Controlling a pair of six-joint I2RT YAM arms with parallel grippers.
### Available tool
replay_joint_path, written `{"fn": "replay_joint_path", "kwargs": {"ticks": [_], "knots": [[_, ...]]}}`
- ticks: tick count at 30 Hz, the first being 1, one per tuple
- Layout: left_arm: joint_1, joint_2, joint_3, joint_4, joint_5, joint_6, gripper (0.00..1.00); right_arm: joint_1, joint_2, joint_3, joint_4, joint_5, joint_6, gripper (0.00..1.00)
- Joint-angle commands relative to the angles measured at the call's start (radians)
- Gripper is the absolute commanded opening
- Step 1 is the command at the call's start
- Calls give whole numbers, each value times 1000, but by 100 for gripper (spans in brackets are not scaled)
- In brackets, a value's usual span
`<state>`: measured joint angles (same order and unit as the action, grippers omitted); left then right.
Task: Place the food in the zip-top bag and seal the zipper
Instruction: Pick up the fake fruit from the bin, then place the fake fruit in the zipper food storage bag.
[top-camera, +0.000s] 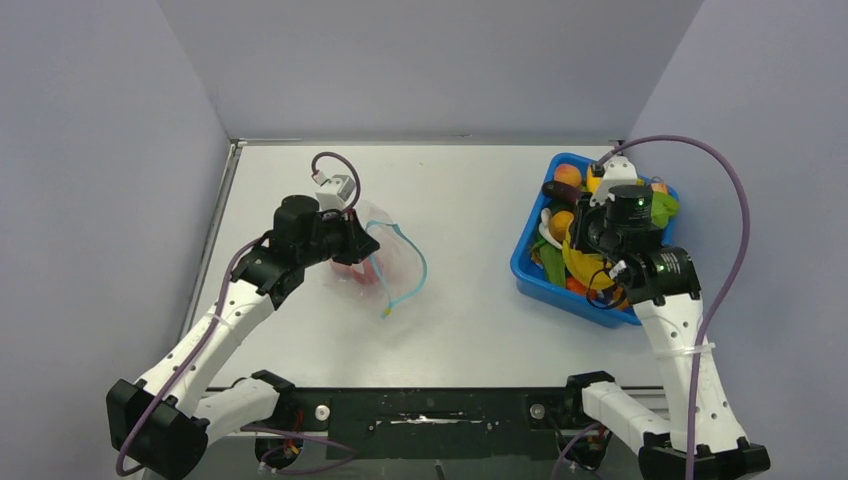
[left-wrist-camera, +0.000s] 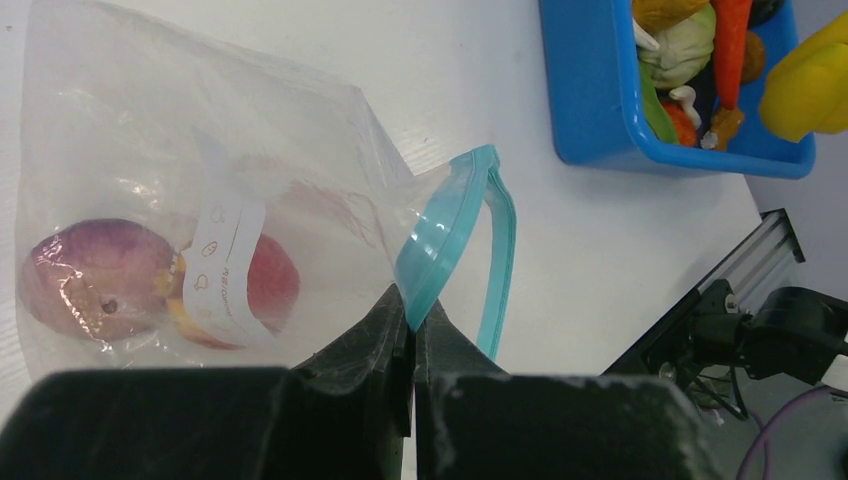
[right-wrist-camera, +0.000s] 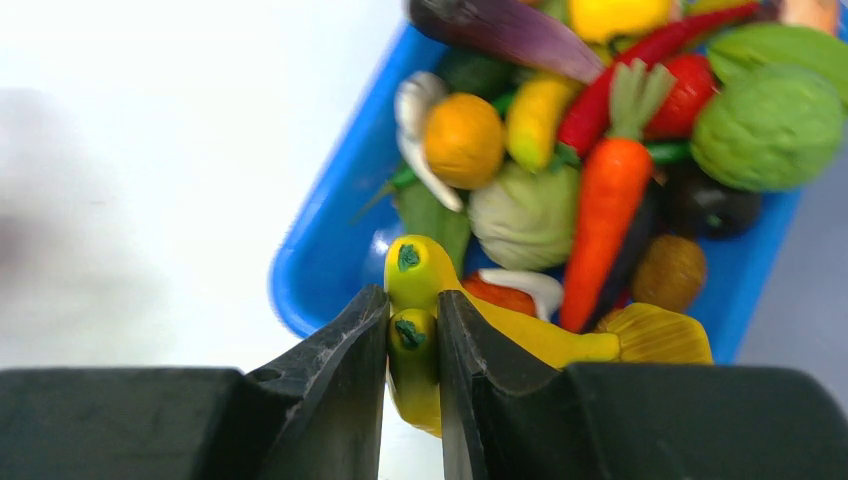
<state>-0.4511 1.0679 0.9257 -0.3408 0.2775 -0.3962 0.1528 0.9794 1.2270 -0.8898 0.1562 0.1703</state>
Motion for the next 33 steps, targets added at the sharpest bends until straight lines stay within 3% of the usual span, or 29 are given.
{"fn": "replay_joint_path", "kwargs": {"ticks": [1,10,22,33], "knots": [[-4,18,93,5,58,-20,0,39,-77,-5,166,-225,0,0],[-4,36,141,-11,117,-9,0,105,-131,-32,385,-581,93,0],[-4,32,115,55,209,-14,0,163,-225,-267,894,-1047,372,0],[-1,-11,-10,275,405,24,0,386,-181,-391,1270,-1109,528,0]]}}
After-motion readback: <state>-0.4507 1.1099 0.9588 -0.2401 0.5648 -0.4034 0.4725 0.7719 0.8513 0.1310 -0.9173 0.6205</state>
